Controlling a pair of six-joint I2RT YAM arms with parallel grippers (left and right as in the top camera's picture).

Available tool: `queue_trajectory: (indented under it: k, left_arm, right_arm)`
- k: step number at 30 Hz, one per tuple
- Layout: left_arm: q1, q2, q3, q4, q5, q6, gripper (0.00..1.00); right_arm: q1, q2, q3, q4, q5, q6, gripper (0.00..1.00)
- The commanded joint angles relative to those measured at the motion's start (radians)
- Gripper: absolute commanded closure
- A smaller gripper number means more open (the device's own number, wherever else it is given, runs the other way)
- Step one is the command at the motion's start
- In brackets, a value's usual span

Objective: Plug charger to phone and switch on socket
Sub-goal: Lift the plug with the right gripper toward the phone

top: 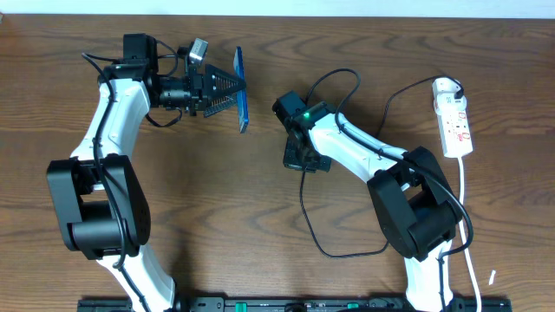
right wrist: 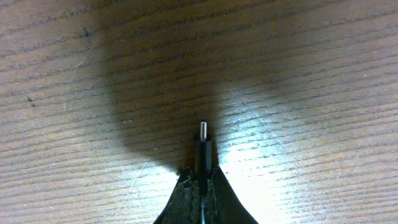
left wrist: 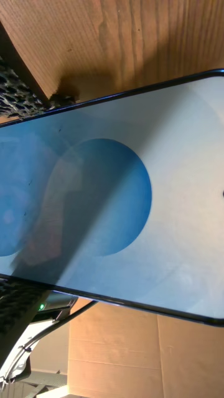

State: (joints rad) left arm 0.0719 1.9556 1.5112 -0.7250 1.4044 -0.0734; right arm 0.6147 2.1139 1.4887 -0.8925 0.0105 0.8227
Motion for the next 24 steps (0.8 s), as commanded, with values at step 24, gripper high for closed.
queue_trajectory:
  k: [24]
  left_arm:
    - [0.006,-0.028,-0.006,0.002,0.047,0.021,0.92]
  right_arm:
    - [-0.267,0.033,0.097,-0.025,-1.37,-0.821,0.99]
